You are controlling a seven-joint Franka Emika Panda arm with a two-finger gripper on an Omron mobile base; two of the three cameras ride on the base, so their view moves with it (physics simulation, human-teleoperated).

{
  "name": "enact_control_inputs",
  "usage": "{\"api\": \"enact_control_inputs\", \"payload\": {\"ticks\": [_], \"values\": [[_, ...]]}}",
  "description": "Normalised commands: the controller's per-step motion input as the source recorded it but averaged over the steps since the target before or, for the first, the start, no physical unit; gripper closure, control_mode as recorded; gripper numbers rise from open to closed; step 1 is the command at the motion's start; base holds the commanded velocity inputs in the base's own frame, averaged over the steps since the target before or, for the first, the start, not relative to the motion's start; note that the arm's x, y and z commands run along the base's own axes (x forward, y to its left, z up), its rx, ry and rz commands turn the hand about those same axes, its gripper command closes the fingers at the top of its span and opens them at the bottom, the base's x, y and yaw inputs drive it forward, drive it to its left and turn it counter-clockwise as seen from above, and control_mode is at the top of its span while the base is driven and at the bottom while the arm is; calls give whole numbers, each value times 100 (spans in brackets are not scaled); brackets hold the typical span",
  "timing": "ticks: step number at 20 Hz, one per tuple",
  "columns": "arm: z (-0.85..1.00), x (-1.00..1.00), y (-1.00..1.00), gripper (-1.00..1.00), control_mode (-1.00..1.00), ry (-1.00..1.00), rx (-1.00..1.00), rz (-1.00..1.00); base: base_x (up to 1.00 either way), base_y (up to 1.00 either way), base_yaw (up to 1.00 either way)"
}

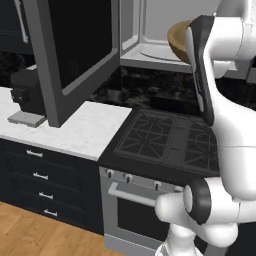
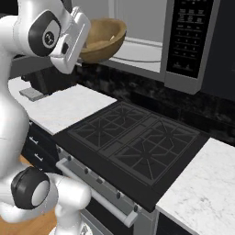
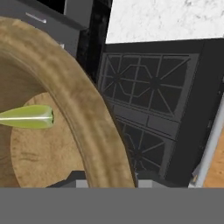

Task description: Pick the lemon wedge from the sink and place it in the bowl. Then pick the bowl and place it in the microwave. Then close the microwave door and press the start button.

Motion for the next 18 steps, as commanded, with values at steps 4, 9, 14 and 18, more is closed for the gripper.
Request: {"api": "enact_control_inputs", "payload": {"ticks": [4, 9, 14, 18], "values": [[0, 80, -26, 100, -100, 1, 0, 0, 0, 0, 0], [0, 80, -18, 100, -100, 3, 0, 0, 0, 0, 0], [-1, 72, -22, 100, -100, 6, 0, 0, 0, 0, 0], [-13, 58, -26, 100, -100, 8, 0, 0, 0, 0, 0]]}}
